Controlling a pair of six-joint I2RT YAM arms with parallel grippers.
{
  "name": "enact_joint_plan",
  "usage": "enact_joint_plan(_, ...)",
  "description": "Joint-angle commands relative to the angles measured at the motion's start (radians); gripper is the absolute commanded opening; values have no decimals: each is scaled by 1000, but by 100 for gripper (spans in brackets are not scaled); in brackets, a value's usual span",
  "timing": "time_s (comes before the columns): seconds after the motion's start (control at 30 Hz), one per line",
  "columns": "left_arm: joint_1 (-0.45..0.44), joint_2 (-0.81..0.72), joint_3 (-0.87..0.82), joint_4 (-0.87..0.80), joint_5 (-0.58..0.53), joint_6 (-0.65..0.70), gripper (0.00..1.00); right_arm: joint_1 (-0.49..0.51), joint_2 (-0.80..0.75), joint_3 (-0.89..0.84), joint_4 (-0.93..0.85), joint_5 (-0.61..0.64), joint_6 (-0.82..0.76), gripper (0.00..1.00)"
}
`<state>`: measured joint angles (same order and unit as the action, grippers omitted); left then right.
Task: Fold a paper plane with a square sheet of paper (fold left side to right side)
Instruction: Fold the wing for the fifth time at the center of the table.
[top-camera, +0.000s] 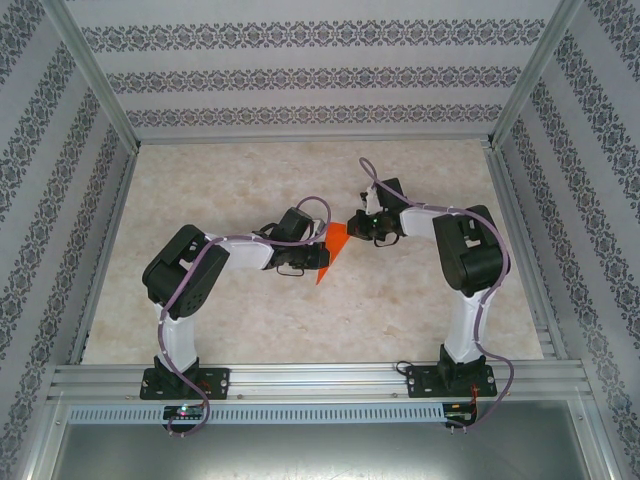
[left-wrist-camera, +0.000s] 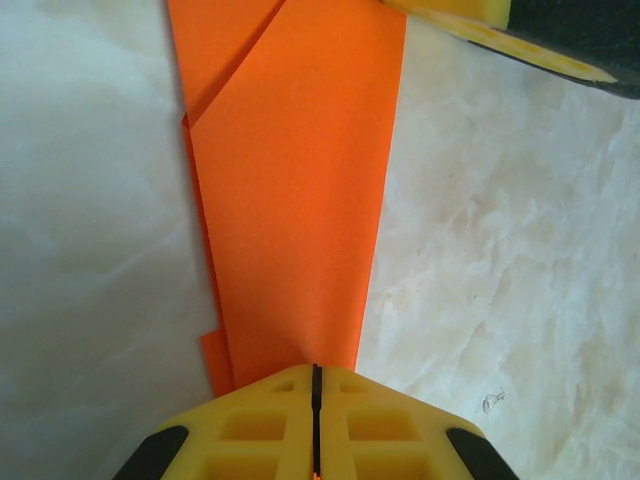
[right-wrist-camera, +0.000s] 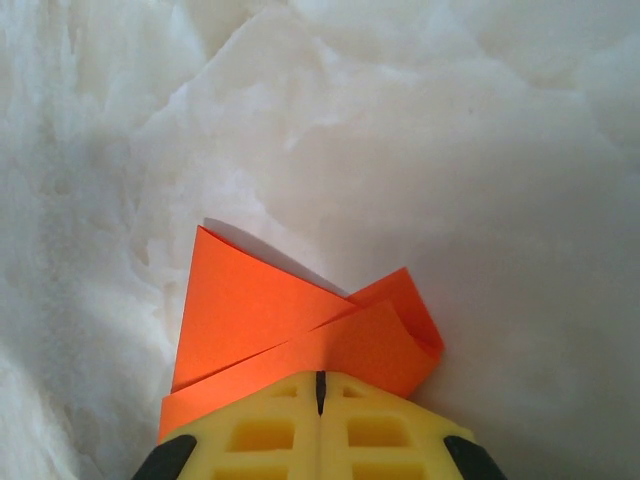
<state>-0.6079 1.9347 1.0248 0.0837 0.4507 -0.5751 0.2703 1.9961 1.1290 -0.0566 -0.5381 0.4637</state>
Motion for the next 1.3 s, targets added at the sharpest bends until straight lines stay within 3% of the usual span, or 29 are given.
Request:
enact_joint_plan(0.0, -10, 53, -57, -146, -57, 15, 10, -47, 38, 31, -22, 74, -34, 0)
enact_joint_plan(0.37, -10, 48, -62, -133, -46, 14, 10, -101, 43, 137, -95, 74, -49, 0)
enact_joint_plan(0.53, -10, 40, -66, -110, -28, -2, 10, -89, -57, 69, -76, 65, -33, 0)
enact_joint_plan(0.9, -10, 24, -65, -106, -30, -8, 7, 93, -279, -296, 198, 12, 179, 0)
enact_joint_plan(1.07, -11, 23, -68, -102, -31, -8, 7, 172, -250, -306, 242, 33, 217, 0)
enact_joint_plan(1.27, -12, 22, -70, -99, -29, -8, 7, 193, -203, -279, 242, 35, 225, 0)
